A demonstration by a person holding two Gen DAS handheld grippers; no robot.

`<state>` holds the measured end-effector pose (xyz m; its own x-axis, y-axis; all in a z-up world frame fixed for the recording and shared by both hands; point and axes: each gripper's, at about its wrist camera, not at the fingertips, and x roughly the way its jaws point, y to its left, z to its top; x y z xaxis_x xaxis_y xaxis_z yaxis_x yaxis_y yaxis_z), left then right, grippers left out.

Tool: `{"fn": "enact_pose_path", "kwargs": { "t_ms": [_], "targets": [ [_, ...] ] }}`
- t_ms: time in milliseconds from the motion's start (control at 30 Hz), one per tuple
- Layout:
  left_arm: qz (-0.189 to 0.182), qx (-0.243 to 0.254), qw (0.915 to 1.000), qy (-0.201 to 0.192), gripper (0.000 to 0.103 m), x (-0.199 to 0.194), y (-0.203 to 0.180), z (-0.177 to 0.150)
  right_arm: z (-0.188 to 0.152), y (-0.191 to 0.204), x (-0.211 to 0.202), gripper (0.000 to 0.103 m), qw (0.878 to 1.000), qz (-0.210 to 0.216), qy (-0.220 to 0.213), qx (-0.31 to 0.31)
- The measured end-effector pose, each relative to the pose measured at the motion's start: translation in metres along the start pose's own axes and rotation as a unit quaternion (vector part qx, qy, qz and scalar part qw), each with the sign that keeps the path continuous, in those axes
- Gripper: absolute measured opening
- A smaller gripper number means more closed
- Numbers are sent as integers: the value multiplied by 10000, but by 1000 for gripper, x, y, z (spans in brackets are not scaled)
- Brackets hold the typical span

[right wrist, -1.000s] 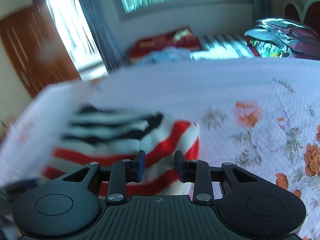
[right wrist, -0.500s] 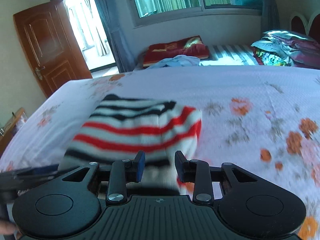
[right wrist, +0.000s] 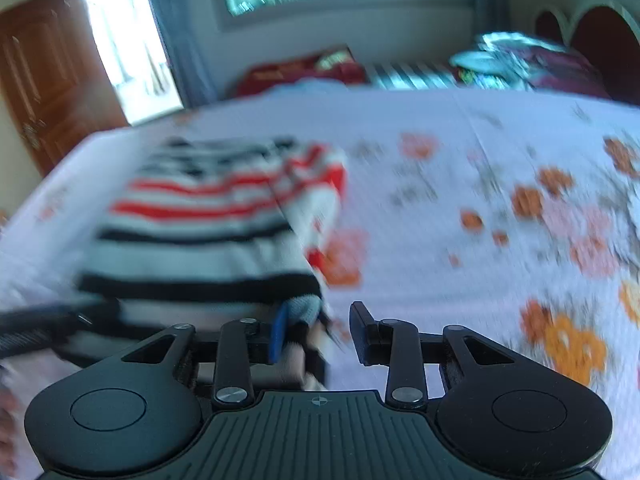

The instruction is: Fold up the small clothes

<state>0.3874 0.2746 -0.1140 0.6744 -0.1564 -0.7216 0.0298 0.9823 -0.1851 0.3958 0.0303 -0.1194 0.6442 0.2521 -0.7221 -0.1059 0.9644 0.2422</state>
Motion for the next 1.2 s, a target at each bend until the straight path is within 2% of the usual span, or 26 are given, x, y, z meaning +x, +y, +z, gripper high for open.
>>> {"fn": "enact_pose_path", "kwargs": {
  "t_ms": [67, 200, 300, 433, 533, 633, 733, 867, 933, 1000, 1033, 1100, 1200],
  "targets": [
    [-9, 12, 10000, 27, 74, 1, 0, -1, -4, -5, 3, 34, 9996, 41, 12, 272],
    [-37, -9, 9999, 144, 82, 3, 1, 1, -6, 5, 5, 33, 9998, -163, 40, 110],
    [7, 16, 9998, 207, 89, 1, 3, 2, -8, 4, 7, 33, 9995, -169, 86, 261],
    [323, 127, 9990, 298, 98, 1, 0, 3, -9, 7, 7, 33, 9993, -229, 115, 280],
    [755, 107, 9964, 376, 102, 1, -3, 5, -9, 9, 8, 33, 9992, -283, 115, 270],
    [953, -37, 9950, 294, 102, -6, -4, 6, -9, 11, 7, 33, 9989, -328, 117, 318],
    [836, -107, 9960, 284, 102, -7, -2, 8, -9, 13, 8, 33, 9987, -380, 104, 328],
    [1105, -85, 9931, 379, 102, -1, -4, 9, -10, 13, 8, 34, 9986, -396, 91, 345],
    [961, -95, 9949, 300, 102, -4, -2, 6, -11, 13, 7, 34, 9984, -409, 81, 376],
    [714, -350, 9965, 243, 100, -8, 6, 4, -11, 14, 7, 34, 9984, -428, 57, 375],
    [745, -563, 9953, 239, 100, -8, 10, 4, -12, 14, 7, 34, 9983, -438, 45, 373],
    [1081, -819, 9905, 225, 102, -8, 14, 2, -13, 15, 7, 34, 9983, -459, 26, 356],
    [1162, -568, 9911, 314, 101, -7, 7, 6, -13, 19, 7, 35, 9984, -520, 15, 217]
  ]
}}
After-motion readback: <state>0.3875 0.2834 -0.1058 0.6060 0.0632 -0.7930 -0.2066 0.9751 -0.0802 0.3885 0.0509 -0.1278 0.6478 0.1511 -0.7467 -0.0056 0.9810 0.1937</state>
